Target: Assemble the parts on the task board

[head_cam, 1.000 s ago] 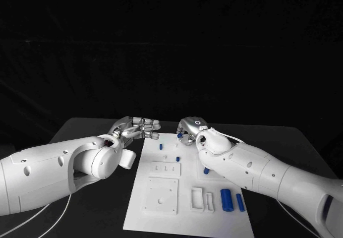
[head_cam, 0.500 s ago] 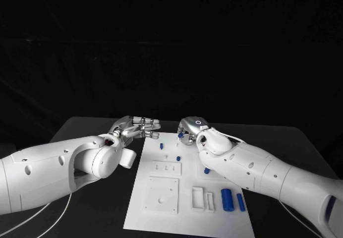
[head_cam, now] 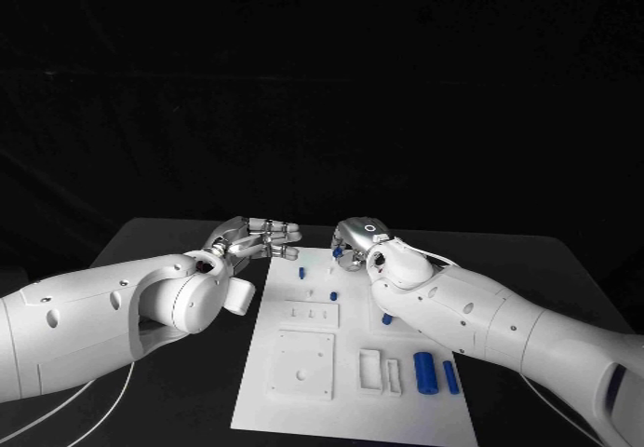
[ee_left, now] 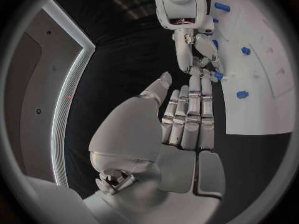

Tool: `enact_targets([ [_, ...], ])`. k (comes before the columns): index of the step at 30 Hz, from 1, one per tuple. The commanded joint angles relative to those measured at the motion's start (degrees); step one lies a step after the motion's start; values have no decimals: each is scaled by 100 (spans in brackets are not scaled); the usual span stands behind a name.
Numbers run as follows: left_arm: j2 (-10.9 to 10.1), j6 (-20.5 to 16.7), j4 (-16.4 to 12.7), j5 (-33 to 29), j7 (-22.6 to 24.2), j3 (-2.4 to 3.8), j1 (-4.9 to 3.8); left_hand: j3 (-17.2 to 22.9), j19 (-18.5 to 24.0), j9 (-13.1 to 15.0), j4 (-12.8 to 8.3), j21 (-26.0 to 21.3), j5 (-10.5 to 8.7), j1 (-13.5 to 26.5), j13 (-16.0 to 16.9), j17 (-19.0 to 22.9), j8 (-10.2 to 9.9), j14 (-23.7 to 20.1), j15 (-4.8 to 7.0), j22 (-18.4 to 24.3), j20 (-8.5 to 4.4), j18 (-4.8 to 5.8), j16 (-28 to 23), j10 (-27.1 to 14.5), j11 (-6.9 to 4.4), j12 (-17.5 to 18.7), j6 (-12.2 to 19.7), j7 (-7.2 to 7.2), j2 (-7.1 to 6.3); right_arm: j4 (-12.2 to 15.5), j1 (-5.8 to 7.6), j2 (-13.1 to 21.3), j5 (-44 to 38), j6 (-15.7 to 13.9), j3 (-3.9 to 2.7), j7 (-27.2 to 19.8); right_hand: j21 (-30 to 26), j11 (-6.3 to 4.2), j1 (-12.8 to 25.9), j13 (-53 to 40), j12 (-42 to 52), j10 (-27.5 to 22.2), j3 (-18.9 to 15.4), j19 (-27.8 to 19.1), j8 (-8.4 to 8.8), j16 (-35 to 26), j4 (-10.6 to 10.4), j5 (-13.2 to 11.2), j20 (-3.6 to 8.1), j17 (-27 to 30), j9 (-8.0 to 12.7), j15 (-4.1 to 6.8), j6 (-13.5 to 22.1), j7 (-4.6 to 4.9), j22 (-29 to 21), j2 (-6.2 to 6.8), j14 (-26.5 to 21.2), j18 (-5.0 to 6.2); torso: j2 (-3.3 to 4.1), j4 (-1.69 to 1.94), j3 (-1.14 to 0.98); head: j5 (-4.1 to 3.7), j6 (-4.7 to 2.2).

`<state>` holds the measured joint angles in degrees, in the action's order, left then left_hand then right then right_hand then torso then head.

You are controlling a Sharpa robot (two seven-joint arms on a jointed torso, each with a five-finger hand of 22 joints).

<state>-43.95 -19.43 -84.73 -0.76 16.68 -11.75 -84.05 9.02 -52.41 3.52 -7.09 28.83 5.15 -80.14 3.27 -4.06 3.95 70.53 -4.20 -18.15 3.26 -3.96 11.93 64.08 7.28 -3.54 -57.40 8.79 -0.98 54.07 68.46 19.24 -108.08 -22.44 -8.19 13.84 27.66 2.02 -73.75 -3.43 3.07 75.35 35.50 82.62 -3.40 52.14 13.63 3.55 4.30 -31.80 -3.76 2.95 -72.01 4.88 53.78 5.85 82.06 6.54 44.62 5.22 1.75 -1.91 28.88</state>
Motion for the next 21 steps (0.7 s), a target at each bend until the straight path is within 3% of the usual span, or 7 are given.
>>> enact_targets([
  [1, 15, 85, -13, 28, 25, 6, -17, -35, 31, 9, 3, 31, -28, -19, 7, 9, -16, -10, -2, 3, -12, -13, 29, -34, -8, 17, 44, 8, 21, -29, -32, -32, -39, 188, 24, -30, -71, -2, -4, -6, 27, 41, 16, 58, -21, -25, -14, 22, 7, 17, -9, 13, -31, -7, 45, -51, 8, 80, 0, 8, 8, 9, 13],
  [6, 15, 84, -16, 28, 25, 7, -17, -35, 31, 9, 3, 31, -28, -19, 7, 9, -16, -10, -2, 3, -12, -13, 29, -34, -8, 17, 44, 8, 21, -33, -32, -53, -25, 164, 32, -49, -71, -2, -4, -6, 27, 41, 16, 58, -21, -25, -14, 22, 7, 17, -9, 13, -31, -7, 45, -51, 8, 80, -1, -6, 0, 25, 18],
  [21, 10, 85, -19, 28, 25, 7, -22, -35, 31, 9, 3, 31, -28, -19, 7, 9, -16, -10, -2, 3, -12, -13, 29, -34, -8, 17, 44, 8, 21, 15, -32, -36, -19, 193, 39, -65, -119, -3, -1, -6, 27, 42, 16, 74, -23, -21, -10, 37, 8, 18, -10, 15, -34, -8, 95, -51, 9, 80, 0, -12, 0, 33, 15],
])
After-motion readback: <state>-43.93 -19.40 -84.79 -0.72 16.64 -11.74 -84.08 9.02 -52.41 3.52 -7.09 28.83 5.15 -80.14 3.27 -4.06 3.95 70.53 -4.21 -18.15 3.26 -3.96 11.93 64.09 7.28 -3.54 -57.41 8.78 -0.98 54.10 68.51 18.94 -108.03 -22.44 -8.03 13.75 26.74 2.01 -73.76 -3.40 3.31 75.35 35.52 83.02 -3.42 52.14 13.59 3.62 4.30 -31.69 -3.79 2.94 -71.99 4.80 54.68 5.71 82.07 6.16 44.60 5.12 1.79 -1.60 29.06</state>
